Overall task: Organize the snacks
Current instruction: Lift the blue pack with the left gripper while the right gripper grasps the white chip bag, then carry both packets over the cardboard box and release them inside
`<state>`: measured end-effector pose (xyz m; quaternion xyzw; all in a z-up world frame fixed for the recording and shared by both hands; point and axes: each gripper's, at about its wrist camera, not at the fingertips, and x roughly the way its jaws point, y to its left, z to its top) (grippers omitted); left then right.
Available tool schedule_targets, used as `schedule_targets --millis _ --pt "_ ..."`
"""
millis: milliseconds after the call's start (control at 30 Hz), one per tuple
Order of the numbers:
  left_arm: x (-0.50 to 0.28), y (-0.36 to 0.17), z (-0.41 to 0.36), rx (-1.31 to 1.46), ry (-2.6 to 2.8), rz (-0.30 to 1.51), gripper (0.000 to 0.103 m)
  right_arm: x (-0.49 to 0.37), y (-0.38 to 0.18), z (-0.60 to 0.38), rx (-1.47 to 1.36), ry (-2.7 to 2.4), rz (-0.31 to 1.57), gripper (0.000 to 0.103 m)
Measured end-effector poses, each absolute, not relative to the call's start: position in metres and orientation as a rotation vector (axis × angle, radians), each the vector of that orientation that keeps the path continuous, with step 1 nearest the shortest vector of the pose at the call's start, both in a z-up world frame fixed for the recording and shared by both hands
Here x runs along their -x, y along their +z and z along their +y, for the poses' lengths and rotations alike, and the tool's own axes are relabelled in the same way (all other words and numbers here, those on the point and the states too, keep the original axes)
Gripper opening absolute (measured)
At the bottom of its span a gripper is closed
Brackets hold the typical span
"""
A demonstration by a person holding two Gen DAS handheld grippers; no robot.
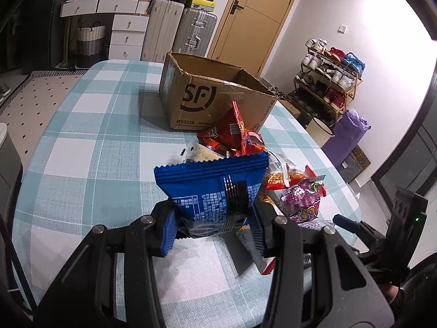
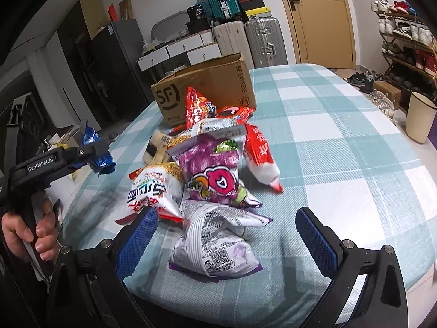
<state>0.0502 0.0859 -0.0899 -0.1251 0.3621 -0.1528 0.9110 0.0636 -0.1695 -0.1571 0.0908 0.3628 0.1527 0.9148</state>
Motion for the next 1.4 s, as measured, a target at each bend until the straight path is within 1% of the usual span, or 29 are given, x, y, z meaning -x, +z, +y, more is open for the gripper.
schedule_targets --millis 267,467,533,600,667,700,733,767,800,1167,1400 --pt "-0.048 -0.089 0.086 0.255 -0.313 0.746 0.042 -0.066 -0.167 -0.165 -0.201 0.333 0.782 0.101" --pt "-0.047 -0.088 0.086 0.254 -0.313 0.747 0.042 -0.07 -0.173 -0.16 -0.203 0.35 0.81 0.092" --pt "-0.044 -0.087 0.087 0.251 -0.312 0.749 0.042 -0.072 -0.177 -0.159 -0.208 0.355 0.825 0.085" --pt "-0.042 -0.086 0.087 0.246 -0.308 0.753 0.042 -0.072 -0.178 -0.159 -0.202 0.354 0.822 0.084" --pt "-0.041 -0.086 0.087 0.244 -0.304 0.757 0.042 -0.072 -0.178 -0.159 -0.196 0.353 0.823 0.076" --pt "-0.041 -0.086 0.087 0.244 -0.303 0.758 0.042 -0.073 -0.179 -0.159 -0.192 0.354 0.824 0.062" --pt "-0.041 -0.086 0.086 0.243 -0.302 0.758 0.042 -0.072 -0.179 -0.159 -0.198 0.361 0.826 0.057" --pt "-0.04 -0.085 0.087 0.241 -0.302 0.759 0.042 -0.072 -0.179 -0.16 -0.201 0.363 0.824 0.056" --pt "-0.041 -0.086 0.086 0.239 -0.303 0.76 0.042 -0.072 -0.179 -0.16 -0.197 0.366 0.823 0.052" --pt "-0.042 -0.086 0.084 0.232 -0.301 0.764 0.042 -0.064 -0.168 -0.168 -0.195 0.346 0.772 0.05" --pt "-0.044 -0.081 0.08 0.226 -0.303 0.763 0.042 -0.06 -0.147 -0.178 -0.211 0.346 0.706 0.049"
